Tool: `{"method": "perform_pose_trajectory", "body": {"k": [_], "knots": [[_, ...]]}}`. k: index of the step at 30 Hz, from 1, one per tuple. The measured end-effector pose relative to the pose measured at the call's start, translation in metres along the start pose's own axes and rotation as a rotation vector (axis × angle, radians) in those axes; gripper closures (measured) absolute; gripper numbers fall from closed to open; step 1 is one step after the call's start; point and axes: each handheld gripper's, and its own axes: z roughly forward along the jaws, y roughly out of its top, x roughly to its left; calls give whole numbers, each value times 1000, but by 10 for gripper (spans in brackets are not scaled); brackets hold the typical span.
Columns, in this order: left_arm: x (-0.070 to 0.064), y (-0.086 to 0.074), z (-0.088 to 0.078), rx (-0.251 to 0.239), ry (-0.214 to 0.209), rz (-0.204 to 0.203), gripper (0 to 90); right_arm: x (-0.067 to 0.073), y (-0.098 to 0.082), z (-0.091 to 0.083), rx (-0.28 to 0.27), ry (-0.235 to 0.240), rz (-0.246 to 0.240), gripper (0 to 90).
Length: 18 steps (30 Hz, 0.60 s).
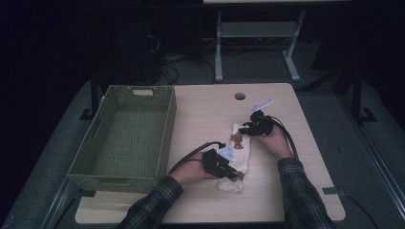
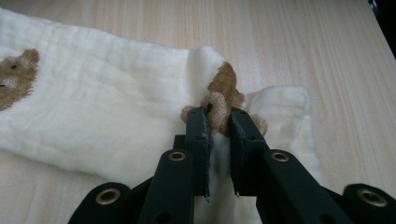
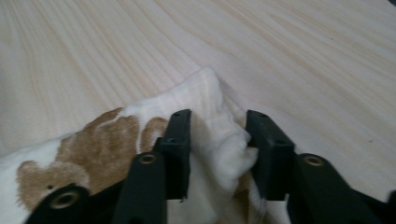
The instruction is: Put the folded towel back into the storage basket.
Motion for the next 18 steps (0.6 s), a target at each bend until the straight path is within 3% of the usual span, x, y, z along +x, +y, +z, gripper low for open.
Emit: {"method": "perform_pose_trajectory", "body": {"k": [3, 6, 12, 14, 15, 18], "knots": [[0, 0, 0, -5, -3, -6, 792, 5, -2, 0, -6, 4, -5, 756], [1, 1, 0, 3, -2, -8, 794, 6, -4, 0, -17, 21, 22, 813], [2, 2, 0, 3, -12, -49, 810, 5, -1, 0, 4, 31, 54, 836], [2, 3, -2, 16, -8, -41, 813, 4, -1, 0, 1, 30, 53, 839], [1, 4, -2, 11, -8, -48, 815, 5, -1, -1, 0, 37, 77, 839], [1, 7, -7, -3, -12, -47, 816, 5, -1, -2, 8, 30, 78, 840]]}}
